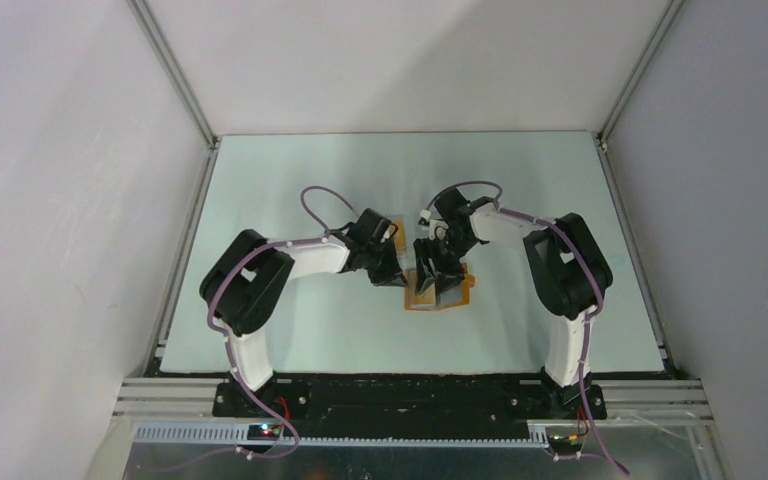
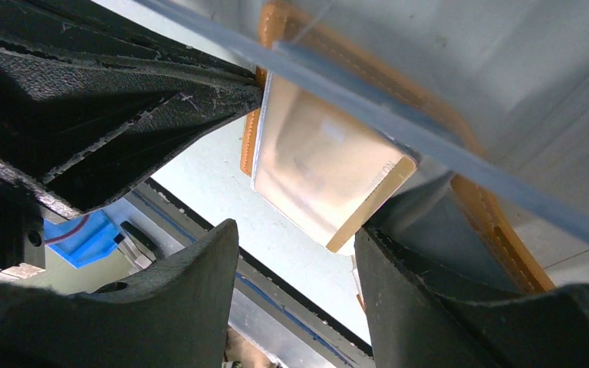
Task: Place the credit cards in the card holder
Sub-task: Insert the credit card into the card holder.
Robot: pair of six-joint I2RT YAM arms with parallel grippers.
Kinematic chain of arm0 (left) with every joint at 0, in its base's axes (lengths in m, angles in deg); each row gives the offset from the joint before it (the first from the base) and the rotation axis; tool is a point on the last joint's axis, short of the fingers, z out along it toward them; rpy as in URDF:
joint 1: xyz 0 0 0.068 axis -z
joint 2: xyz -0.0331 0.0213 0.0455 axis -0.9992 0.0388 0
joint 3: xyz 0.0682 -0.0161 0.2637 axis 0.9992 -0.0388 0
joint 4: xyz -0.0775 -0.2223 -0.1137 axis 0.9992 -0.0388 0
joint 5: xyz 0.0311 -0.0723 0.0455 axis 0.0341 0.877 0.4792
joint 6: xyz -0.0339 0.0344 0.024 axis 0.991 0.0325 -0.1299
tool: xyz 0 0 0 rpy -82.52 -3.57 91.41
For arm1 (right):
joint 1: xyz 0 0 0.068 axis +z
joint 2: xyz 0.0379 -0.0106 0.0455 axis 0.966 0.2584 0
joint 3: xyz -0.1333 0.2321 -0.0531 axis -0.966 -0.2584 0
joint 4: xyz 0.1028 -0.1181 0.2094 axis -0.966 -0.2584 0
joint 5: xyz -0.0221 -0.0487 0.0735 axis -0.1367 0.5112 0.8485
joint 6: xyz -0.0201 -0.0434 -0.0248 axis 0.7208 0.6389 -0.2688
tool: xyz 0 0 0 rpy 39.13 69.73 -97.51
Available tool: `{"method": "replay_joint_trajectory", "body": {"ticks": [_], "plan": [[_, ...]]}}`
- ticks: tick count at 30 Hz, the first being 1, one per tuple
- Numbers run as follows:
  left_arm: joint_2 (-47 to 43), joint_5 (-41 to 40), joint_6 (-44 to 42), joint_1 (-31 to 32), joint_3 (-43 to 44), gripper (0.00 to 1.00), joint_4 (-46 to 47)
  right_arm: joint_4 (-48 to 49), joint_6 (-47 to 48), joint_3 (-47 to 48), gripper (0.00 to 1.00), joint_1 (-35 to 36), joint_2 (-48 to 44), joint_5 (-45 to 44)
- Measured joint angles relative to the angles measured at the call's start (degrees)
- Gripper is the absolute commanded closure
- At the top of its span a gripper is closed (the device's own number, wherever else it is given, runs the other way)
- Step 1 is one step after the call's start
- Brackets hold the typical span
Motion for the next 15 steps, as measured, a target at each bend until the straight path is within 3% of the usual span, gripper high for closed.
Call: {"method": "replay_joint_trajectory", "body": {"ticks": [15], "plan": [[0.04,-0.04,0.09,0.07,0.02,1.00,0.24,-1.60,0.44,1.22,0.37,1.03,0.66,0.11]]}}
